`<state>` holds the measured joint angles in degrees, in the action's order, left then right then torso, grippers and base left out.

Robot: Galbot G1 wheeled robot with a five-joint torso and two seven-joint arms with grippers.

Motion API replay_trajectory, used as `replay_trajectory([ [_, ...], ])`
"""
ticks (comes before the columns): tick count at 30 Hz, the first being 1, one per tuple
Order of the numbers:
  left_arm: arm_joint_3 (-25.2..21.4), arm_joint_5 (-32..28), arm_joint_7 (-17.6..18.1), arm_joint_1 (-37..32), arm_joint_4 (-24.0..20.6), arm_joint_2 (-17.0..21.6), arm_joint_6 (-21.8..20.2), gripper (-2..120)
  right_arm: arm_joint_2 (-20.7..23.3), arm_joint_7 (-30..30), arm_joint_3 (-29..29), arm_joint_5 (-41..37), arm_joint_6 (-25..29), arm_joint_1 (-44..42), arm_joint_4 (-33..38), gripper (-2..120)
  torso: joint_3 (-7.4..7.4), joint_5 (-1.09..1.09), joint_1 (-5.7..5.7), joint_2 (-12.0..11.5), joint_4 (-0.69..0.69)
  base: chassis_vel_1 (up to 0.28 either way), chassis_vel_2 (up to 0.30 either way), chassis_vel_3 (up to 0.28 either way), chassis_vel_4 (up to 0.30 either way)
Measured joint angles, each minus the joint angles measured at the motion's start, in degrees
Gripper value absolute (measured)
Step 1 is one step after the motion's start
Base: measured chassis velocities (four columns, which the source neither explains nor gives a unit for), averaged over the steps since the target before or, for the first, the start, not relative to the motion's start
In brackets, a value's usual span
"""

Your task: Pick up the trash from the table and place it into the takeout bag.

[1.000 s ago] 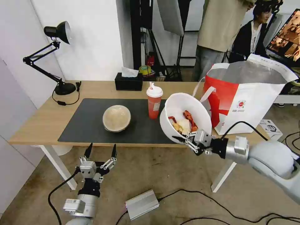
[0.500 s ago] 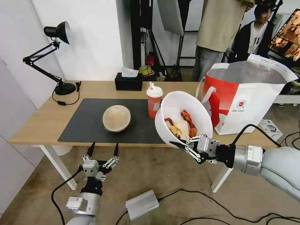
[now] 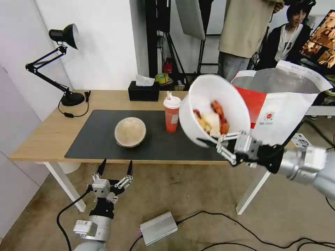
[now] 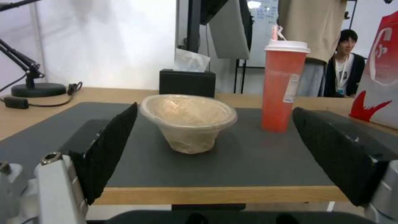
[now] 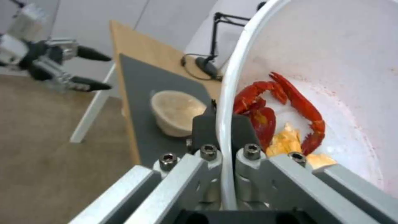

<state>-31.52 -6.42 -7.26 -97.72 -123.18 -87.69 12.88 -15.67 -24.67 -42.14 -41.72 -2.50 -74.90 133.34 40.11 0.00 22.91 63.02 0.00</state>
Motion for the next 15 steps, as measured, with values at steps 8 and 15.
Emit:
replay_trajectory([
  [8, 0.0, -0.6, -0.1, 0.0, 0.2, 0.9, 0.0, 100, 0.9, 0.6, -3.4, -3.0, 0.1, 2.4, -2.6, 0, 0.0, 0.0, 0.0, 0.0, 0.0, 0.0, 0.0, 0.0, 0.0],
  [15, 0.2, -0.6, -0.1, 0.1, 0.5, 0.9, 0.0, 100, 2.4, 0.6, -4.1, -5.2, 0.3, 7.2, -6.0, 0, 0.0, 0.0, 0.0, 0.0, 0.0, 0.0, 0.0, 0.0, 0.0],
])
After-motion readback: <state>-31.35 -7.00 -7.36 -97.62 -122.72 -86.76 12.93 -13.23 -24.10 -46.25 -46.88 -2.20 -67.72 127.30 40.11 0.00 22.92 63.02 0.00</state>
